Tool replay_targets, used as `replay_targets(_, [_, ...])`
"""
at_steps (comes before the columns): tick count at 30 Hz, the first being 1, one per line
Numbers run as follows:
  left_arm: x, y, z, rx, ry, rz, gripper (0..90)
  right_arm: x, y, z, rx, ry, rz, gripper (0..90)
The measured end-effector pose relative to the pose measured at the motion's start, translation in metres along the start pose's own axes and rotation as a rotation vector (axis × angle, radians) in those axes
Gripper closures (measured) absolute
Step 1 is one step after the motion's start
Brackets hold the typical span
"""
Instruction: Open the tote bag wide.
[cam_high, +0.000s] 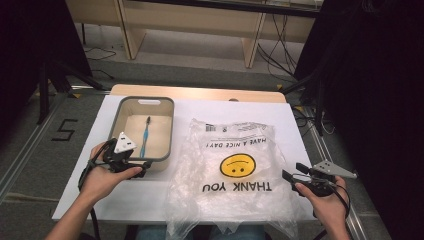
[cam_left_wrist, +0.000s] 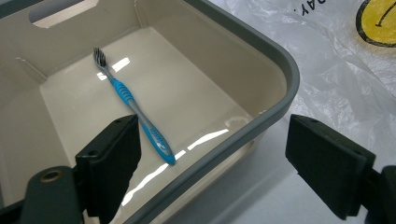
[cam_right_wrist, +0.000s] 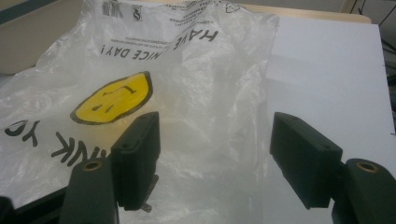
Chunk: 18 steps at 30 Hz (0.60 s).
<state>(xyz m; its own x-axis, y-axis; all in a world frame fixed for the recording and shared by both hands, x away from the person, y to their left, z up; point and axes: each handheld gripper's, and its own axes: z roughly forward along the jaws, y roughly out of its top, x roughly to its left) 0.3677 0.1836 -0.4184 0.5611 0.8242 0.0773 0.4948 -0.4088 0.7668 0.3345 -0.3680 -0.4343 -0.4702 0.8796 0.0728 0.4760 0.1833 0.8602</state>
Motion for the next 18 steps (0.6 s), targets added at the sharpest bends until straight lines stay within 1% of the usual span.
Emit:
replay_targets(10, [-0.004,0.002,-0.001,-0.001,-0.005,0.005,18.9,0.000,-0.001,0.000,0.010,-0.008,0.006,34.3])
replay_targets(14, [-0.011,0.004,-0.003,-0.007,-0.019,0.021,19.7,0.000,0.000,0.000,0.019,-0.017,0.012,34.3])
replay_targets(18, [-0.023,0.007,-0.006,-0.006,-0.041,0.037,21.2,0.000,0.001,0.000,0.028,-0.020,0.014,34.2])
